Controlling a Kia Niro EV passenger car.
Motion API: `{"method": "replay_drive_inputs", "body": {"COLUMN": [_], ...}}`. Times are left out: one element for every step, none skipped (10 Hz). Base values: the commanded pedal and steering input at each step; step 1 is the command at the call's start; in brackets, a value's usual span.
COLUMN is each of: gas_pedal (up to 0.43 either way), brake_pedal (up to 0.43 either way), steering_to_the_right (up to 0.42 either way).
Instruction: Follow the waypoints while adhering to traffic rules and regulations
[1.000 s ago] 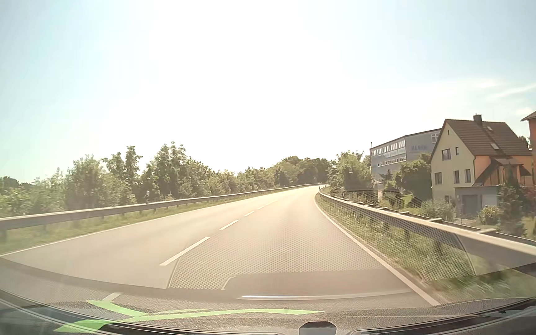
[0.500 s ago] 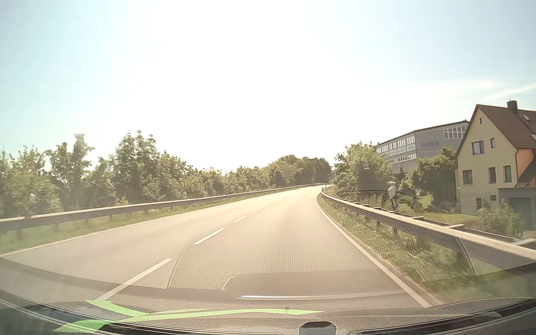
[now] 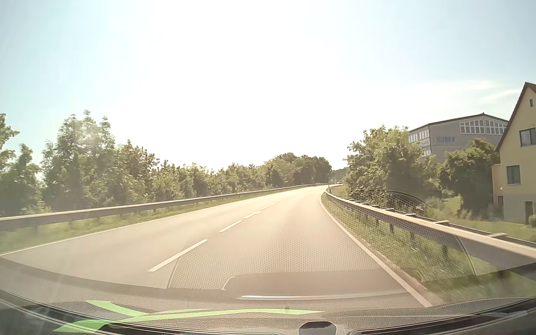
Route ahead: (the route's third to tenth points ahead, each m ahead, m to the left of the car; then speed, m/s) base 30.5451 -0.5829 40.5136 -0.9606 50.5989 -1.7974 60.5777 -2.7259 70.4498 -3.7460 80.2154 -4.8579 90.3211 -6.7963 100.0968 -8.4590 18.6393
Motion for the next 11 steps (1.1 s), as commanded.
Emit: {"method": "replay_drive_inputs", "body": {"gas_pedal": [0.240, 0.220, 0.197, 0.150, 0.000, 0.000, 0.000, 0.000, 0.000, 0.000, 0.000], "brake_pedal": [0.000, 0.000, 0.000, 0.000, 0.000, 0.000, 0.000, 0.000, 0.000, 0.000, 0.000], "steering_to_the_right": [0.002, 0.003, 0.004, 0.004, 0.004, 0.005, 0.005, 0.005, 0.005, 0.005, 0.006]}}
